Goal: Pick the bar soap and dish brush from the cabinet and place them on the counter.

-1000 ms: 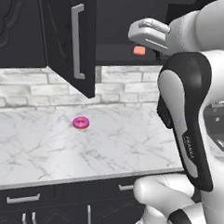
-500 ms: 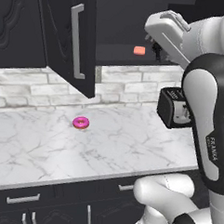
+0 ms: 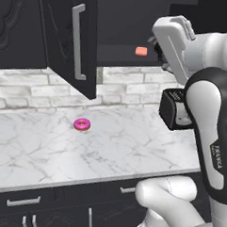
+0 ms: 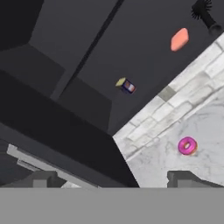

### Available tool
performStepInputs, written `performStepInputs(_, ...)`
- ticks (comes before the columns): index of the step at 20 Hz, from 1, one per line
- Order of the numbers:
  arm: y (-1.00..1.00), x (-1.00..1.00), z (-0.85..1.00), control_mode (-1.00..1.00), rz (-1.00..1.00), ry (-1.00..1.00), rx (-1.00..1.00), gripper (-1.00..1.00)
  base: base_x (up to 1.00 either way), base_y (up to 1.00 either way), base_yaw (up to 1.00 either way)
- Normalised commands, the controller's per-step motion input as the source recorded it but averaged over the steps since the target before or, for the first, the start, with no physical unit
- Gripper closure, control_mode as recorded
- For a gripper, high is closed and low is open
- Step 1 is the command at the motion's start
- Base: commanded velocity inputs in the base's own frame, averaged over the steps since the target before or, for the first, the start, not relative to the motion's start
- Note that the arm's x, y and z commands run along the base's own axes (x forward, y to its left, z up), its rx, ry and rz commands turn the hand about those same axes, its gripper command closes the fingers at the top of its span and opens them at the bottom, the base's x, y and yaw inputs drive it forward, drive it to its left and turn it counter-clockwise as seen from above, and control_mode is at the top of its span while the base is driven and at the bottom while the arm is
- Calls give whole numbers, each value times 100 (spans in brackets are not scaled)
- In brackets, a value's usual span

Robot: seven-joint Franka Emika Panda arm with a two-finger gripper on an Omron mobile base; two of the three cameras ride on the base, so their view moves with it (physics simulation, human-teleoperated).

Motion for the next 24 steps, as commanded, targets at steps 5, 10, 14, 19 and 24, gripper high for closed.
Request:
performStepInputs(5, -4, 12, 0, -100, 6, 3, 19, -100, 0, 0, 0)
performStepInputs(10, -7, 0, -1, -100, 6, 6, 10, -100, 0, 0, 0)
performStepInputs(14, 11, 0, -12, -100, -1, 6, 0, -100, 0, 0, 0)
performStepInputs(19, 16, 4, -12, -100, -5, 8, 1, -100, 0, 0, 0)
performStepInputs(24, 0, 18, -4, -100, 2, 12, 12, -100, 0, 0, 0)
